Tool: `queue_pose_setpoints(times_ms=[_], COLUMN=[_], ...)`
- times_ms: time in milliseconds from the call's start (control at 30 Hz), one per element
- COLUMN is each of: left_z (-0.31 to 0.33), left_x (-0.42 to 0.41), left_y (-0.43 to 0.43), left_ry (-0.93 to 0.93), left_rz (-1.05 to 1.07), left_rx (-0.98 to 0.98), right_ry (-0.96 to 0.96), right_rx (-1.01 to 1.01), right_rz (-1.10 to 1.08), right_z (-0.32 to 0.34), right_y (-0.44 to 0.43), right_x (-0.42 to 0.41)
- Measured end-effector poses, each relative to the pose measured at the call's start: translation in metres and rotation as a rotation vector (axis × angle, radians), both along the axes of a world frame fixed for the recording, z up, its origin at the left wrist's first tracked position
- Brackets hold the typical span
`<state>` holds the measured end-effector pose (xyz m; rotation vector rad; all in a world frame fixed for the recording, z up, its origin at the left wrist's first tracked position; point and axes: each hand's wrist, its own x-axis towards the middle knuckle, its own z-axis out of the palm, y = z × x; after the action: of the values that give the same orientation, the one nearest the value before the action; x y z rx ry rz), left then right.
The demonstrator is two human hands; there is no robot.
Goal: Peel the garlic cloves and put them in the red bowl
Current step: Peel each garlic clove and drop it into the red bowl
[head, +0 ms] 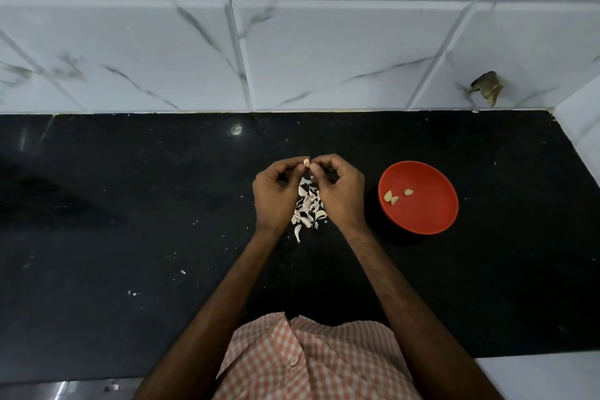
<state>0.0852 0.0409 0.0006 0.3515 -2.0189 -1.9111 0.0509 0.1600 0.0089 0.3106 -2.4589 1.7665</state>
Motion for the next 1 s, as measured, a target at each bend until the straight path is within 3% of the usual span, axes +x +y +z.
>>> queue_pose_setpoints(times_ms=[400,667,867,1000], left_z=[0.008,0.010,0.006,0.006], left_x=[0.003,0.003,0.002,0.000], left_y=[-0.002,-0.008,-0.009,-0.013], left_ry=[0.083,0.131,0.052,0.069], left_rz=[-0.057,-0.093,-0.123,-0.141], left_rx=[0.023,-0.079,0.096,0.065], right_ry=[0.029,0.041,-0.018,-0.018], right_rx=[-0.023,-0.081,-0.105,-0.043], right_rz=[0.058,0.084,0.098,0.169], right_z=[0.006,0.013,0.014,0.016], right_y=[0.003,0.008,0.011,0.014], right_x=[-0.003,-0.004,-0.009,-0.013])
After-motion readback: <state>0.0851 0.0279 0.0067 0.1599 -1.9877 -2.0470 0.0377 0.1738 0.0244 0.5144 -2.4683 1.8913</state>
